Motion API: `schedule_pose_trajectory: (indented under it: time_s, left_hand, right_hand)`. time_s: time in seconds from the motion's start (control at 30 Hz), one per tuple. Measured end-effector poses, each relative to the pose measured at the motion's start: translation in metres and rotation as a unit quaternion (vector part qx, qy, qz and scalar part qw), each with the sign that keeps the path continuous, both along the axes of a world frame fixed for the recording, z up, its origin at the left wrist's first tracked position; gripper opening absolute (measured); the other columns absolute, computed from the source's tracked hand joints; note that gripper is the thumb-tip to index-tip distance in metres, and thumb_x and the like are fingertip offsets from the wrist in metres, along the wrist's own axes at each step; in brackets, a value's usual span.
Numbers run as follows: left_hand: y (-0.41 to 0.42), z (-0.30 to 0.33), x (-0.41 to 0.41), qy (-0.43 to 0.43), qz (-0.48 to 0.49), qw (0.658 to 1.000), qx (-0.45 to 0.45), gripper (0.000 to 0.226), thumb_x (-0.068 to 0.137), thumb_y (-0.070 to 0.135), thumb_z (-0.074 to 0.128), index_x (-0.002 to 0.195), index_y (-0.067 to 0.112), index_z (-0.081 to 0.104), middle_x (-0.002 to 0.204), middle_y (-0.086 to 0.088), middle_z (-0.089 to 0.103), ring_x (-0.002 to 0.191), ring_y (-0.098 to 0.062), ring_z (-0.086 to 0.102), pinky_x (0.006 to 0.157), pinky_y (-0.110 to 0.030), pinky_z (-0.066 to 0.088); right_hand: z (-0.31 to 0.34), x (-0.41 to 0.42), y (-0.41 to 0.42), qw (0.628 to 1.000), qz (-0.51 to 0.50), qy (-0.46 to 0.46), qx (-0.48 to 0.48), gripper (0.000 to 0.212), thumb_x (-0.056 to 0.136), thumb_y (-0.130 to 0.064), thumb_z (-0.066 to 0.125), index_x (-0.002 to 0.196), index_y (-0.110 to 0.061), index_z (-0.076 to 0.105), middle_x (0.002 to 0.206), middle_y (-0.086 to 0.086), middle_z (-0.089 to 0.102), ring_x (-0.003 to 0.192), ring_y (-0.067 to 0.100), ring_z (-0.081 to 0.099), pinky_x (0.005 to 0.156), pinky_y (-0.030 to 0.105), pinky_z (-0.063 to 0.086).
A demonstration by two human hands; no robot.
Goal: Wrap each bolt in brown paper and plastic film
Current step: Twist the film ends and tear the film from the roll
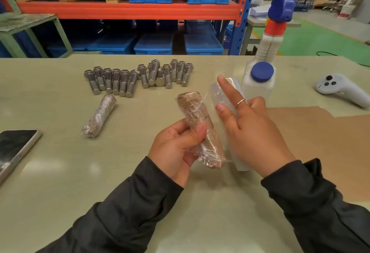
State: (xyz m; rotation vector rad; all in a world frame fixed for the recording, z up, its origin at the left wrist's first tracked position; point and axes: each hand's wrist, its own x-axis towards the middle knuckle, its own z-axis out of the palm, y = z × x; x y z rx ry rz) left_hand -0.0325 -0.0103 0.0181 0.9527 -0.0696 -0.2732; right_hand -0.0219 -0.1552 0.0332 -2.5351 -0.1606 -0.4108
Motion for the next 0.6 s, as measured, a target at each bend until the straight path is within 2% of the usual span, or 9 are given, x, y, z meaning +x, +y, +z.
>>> schedule_pose_trajectory:
  time_s: [0.07, 0.17, 0.3, 0.43, 0.53, 0.6]
  left_hand:
    - [0.003, 0.001, -0.001, -0.013, -0.015, 1.000, 0.000, 0.026, 0.064, 0.012, 0.062, 0.087, 0.005, 0.070, 0.077, -0.008, 0.071, 0.065, -0.021, 0.068, 0.064, -0.031, 0.057]
    - [0.003, 0.000, -0.003, -0.015, -0.029, 0.999, -0.010, 0.021, 0.066, 0.012, 0.061, 0.082, 0.007, 0.074, 0.079, -0.008, 0.071, 0.068, -0.021, 0.068, 0.069, -0.033, 0.057]
    - [0.000, -0.002, -0.001, -0.004, -0.037, 0.999, -0.033, 0.022, 0.068, 0.015, 0.059, 0.081, 0.011, 0.076, 0.080, -0.005, 0.071, 0.070, -0.016, 0.068, 0.075, -0.033, 0.056]
    - [-0.002, -0.005, 0.000, 0.001, -0.043, 0.998, -0.046, 0.026, 0.072, 0.017, 0.057, 0.092, 0.011, 0.073, 0.089, -0.006, 0.071, 0.075, -0.017, 0.066, 0.069, -0.030, 0.055]
    - [-0.002, -0.010, 0.000, 0.006, -0.034, 0.999, -0.022, 0.028, 0.073, 0.020, 0.058, 0.097, 0.016, 0.072, 0.094, -0.005, 0.070, 0.080, -0.018, 0.063, 0.072, -0.034, 0.051]
    - [-0.001, -0.012, 0.001, 0.019, -0.021, 1.000, -0.011, 0.029, 0.072, 0.021, 0.059, 0.097, 0.018, 0.071, 0.090, -0.002, 0.070, 0.075, -0.015, 0.064, 0.068, -0.033, 0.053]
  right_hand:
    - [0.000, -0.001, 0.002, 1.000, 0.004, -0.009, 0.004, 0.047, 0.084, -0.062, 0.020, 0.124, -0.076, -0.002, 0.087, -0.012, 0.028, 0.072, 0.013, 0.047, 0.068, 0.030, 0.043]
    - [-0.003, -0.004, 0.007, 1.000, -0.002, -0.016, -0.007, 0.047, 0.082, -0.065, 0.016, 0.121, -0.076, -0.007, 0.086, -0.013, 0.025, 0.069, 0.013, 0.044, 0.064, 0.030, 0.042]
    - [-0.006, -0.008, 0.013, 0.998, -0.028, -0.027, -0.043, 0.048, 0.080, -0.065, 0.007, 0.122, -0.071, -0.015, 0.090, -0.002, 0.028, 0.071, 0.019, 0.045, 0.066, 0.033, 0.046]
    - [-0.006, -0.010, 0.018, 0.996, -0.040, -0.040, -0.070, 0.054, 0.082, -0.063, 0.008, 0.133, -0.064, -0.011, 0.094, 0.002, 0.030, 0.073, 0.022, 0.046, 0.065, 0.034, 0.047]
    - [-0.007, -0.011, 0.020, 0.995, -0.046, -0.046, -0.069, 0.054, 0.085, -0.059, 0.013, 0.131, -0.065, -0.014, 0.095, 0.003, 0.030, 0.073, 0.024, 0.048, 0.067, 0.035, 0.047]
    - [-0.007, -0.012, 0.019, 0.997, -0.046, -0.049, -0.047, 0.054, 0.085, -0.058, 0.015, 0.131, -0.066, -0.012, 0.097, 0.002, 0.029, 0.073, 0.021, 0.047, 0.066, 0.032, 0.044]
